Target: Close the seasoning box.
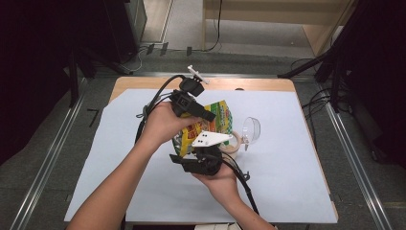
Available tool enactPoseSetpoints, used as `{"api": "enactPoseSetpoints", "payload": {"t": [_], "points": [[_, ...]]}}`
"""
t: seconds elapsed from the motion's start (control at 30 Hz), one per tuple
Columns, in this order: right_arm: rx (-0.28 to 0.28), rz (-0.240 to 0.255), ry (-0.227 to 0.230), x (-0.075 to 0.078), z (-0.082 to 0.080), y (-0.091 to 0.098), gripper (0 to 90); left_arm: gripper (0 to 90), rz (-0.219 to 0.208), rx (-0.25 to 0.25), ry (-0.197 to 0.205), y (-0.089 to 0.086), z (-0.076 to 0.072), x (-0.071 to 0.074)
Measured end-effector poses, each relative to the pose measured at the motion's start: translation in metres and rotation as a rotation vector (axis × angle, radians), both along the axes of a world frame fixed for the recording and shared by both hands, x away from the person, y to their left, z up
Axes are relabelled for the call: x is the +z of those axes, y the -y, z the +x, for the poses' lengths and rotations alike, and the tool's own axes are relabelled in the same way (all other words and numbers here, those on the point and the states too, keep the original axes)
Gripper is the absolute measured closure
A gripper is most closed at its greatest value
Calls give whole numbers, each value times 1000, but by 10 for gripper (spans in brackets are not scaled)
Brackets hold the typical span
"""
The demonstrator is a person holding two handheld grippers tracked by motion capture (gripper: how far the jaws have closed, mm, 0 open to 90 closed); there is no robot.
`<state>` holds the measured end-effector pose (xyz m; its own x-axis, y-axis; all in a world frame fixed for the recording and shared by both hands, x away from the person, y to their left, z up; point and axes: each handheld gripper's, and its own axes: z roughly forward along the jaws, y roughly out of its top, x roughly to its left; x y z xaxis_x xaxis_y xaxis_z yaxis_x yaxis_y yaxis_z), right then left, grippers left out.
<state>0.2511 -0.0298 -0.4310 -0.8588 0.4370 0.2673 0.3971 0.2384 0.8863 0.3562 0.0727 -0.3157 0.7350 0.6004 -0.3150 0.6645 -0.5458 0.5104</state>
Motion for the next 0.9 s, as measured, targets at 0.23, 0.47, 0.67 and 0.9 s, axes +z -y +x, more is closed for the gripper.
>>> {"api": "enactPoseSetpoints", "payload": {"t": [0.23, 0.47, 0.67, 0.9], "points": [[2, -17, 9, -1, 1, 0, 629, 788, -5, 2, 2, -1, 0, -2], [5, -15, 12, -1, 1, 0, 628, 789, -5, 4, 3, -2, 0, -2], [6, -16, 13, -1, 1, 0, 628, 789, -6, 3, 5, -2, 0, -2], [7, -17, 14, -1, 1, 0, 628, 789, -8, 4, 4, -2, 0, -2]]}}
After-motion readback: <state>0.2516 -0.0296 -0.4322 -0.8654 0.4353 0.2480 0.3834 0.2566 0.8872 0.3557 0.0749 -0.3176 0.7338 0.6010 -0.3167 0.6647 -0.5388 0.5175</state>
